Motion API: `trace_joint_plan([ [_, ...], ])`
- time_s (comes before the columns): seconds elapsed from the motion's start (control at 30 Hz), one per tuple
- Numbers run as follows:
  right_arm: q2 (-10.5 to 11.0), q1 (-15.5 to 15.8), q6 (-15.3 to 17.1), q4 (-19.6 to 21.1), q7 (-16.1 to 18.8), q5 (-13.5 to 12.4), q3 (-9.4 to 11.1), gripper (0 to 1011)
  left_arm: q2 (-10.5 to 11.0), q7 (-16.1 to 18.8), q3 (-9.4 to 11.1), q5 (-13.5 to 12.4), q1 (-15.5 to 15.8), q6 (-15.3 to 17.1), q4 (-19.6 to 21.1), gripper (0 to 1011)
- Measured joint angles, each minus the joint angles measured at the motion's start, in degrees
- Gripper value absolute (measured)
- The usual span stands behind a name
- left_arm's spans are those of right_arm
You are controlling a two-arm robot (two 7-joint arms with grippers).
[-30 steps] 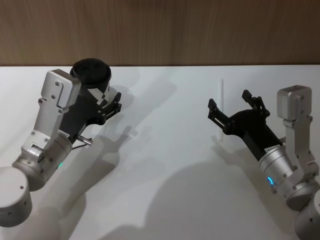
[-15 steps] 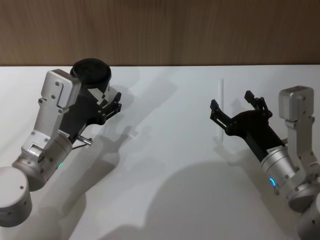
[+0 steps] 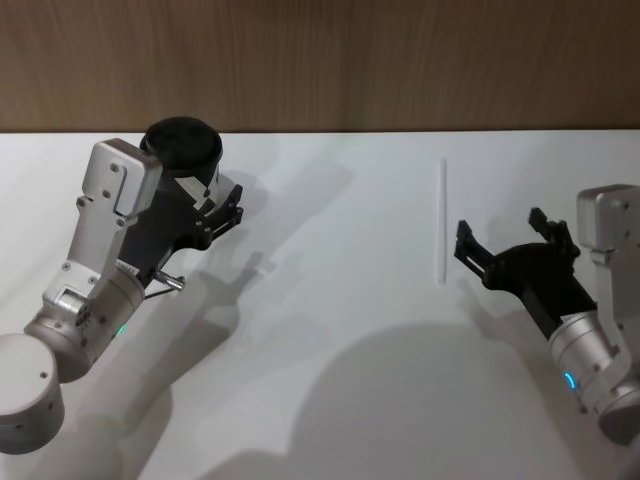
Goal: Pick up the straw with one hand, pass it to the other hand, and insert it into the cup.
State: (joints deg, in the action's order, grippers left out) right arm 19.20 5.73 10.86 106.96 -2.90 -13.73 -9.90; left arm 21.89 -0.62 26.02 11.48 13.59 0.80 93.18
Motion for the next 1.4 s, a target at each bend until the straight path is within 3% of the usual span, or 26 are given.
trace_joint_plan([
  [0.27, -0.2, 0.8, 5.5, 0.9, -1.8, 0.7, 0.8, 1001, 0.0, 0.0, 0.0, 0.0, 0.0, 0.0, 0.0, 1003],
  [0.5, 0.3, -0.1, 7.6, 0.2, -1.4, 1.3, 0.3, 1001, 0.0, 0.0, 0.0, 0.0, 0.0, 0.0, 0.0, 1003],
  [1.0, 1.3, -6.5, 10.0, -4.8, 3.2, 2.9, -2.7, 1001, 0.0, 0.0, 0.0, 0.0, 0.0, 0.0, 0.0, 1003],
  [1.4, 0.7, -11.5, 11.1, -9.7, 5.7, 3.7, -4.2, 1001, 0.0, 0.0, 0.0, 0.0, 0.0, 0.0, 0.0, 1003],
])
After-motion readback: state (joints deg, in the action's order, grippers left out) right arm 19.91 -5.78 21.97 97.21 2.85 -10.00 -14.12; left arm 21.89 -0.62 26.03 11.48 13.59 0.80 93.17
